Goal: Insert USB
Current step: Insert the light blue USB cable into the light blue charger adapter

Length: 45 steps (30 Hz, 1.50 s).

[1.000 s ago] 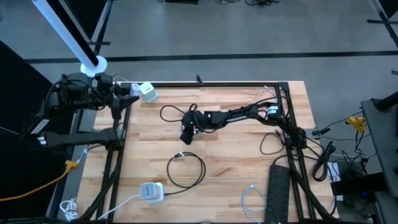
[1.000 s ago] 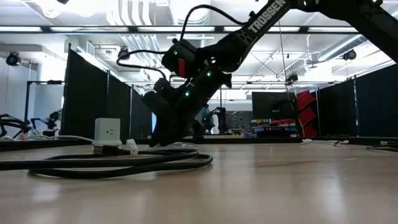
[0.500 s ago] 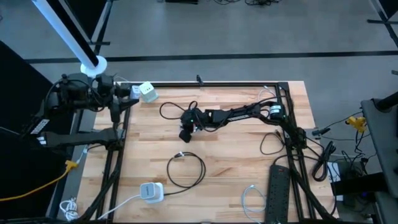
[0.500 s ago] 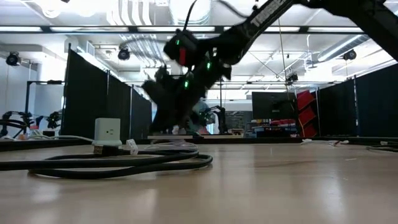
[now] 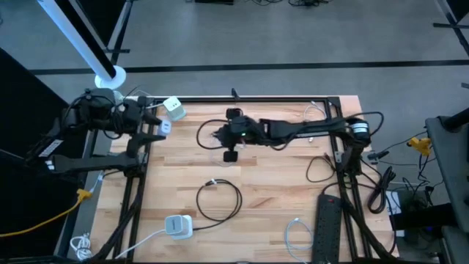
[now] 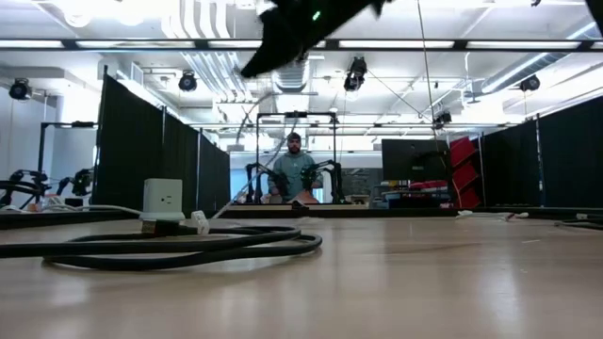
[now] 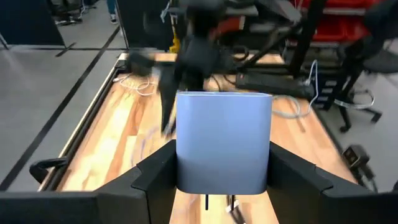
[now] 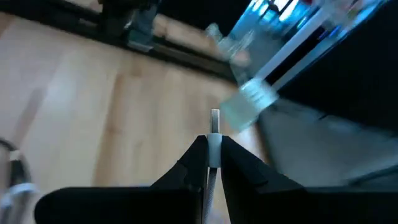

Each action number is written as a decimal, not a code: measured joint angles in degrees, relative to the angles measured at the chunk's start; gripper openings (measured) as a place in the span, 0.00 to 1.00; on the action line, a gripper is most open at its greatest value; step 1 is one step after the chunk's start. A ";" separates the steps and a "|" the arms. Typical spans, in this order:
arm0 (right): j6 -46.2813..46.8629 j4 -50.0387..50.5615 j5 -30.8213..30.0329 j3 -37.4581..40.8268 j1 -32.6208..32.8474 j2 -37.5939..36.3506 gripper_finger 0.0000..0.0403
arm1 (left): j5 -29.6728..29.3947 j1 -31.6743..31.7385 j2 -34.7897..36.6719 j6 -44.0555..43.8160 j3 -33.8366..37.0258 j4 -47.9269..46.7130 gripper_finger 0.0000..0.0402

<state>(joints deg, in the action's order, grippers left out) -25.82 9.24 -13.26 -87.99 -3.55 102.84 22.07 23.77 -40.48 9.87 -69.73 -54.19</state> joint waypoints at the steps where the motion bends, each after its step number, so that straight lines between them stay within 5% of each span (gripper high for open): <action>1: -2.57 0.33 -1.43 -0.02 0.36 -1.02 0.04 | -0.01 0.00 -0.44 0.53 0.03 0.20 0.49; 5: -11.63 0.11 -7.28 -0.02 1.60 -3.52 0.04 | 1.02 0.00 -3.66 0.81 0.15 0.20 0.49; 14: -34.64 -0.07 -22.82 0.00 4.48 -4.82 0.04 | 15.84 0.00 -12.38 5.60 0.17 6.39 0.49; 27: -49.67 -1.40 -26.50 0.00 6.95 -6.76 0.04 | 20.95 0.04 -22.40 6.95 0.17 8.79 0.49; 32: -53.15 -1.82 -27.87 0.00 7.30 -8.29 0.04 | 18.20 0.49 -24.60 8.49 0.17 11.52 0.49; 40: -16.85 10.50 -25.35 -1.83 6.24 -12.55 0.04 | 0.93 0.71 -27.39 11.58 0.15 20.17 0.49; 45: 17.28 23.54 -5.54 -5.41 1.06 -13.77 0.04 | -12.51 0.29 -28.55 21.85 0.13 26.82 0.49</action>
<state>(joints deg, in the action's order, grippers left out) -8.54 32.78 -18.80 -93.39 -2.49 89.07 9.56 24.06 -69.03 31.72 -69.60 -27.38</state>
